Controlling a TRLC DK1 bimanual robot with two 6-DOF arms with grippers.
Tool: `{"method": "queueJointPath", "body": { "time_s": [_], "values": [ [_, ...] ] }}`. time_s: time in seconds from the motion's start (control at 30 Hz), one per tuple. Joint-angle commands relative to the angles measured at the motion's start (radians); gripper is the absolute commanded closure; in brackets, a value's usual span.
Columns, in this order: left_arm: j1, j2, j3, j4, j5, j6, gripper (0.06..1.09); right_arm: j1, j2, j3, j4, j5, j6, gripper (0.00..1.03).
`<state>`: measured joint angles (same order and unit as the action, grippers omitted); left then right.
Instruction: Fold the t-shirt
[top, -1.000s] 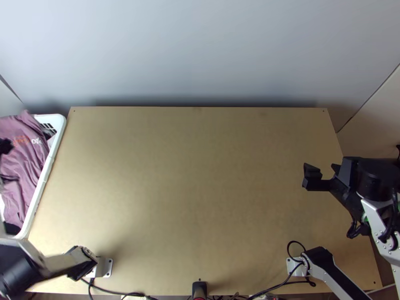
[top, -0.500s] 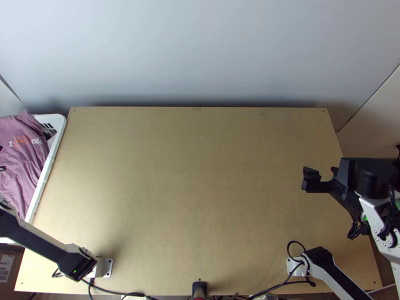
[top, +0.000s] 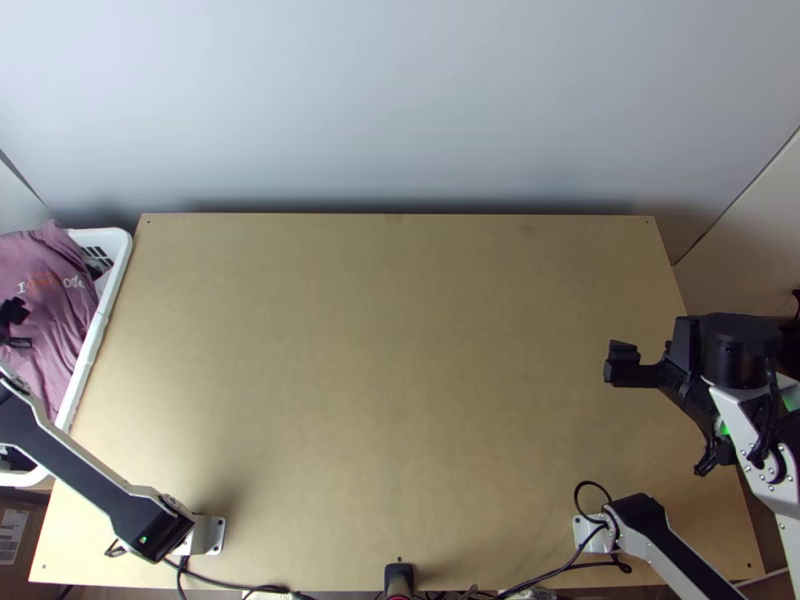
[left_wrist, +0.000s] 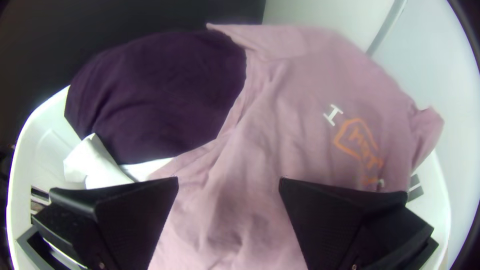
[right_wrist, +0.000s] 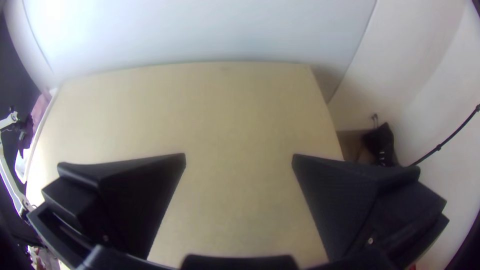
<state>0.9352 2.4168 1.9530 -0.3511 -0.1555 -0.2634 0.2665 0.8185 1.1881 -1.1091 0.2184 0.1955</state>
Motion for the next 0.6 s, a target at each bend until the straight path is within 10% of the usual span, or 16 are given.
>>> {"method": "queueJointPath", "body": {
  "time_s": [0.0,0.2,0.33,0.57],
  "values": [
    [0.004,0.116,0.096,-0.048,-0.033,0.020,0.11,-0.015,-0.005,-0.022,-0.005,0.012,-0.007,0.04],
    [0.011,0.151,0.104,-0.092,-0.049,0.020,0.57,-0.015,-0.001,-0.027,0.000,0.024,-0.013,0.04],
    [0.016,0.102,0.104,-0.114,-0.047,0.000,1.05,-0.015,-0.001,-0.039,0.003,0.026,-0.018,0.04],
    [-0.013,-0.116,0.103,-0.198,0.001,-0.030,1.05,-0.012,-0.022,-0.078,0.025,0.026,-0.019,0.04]
  ]
}}
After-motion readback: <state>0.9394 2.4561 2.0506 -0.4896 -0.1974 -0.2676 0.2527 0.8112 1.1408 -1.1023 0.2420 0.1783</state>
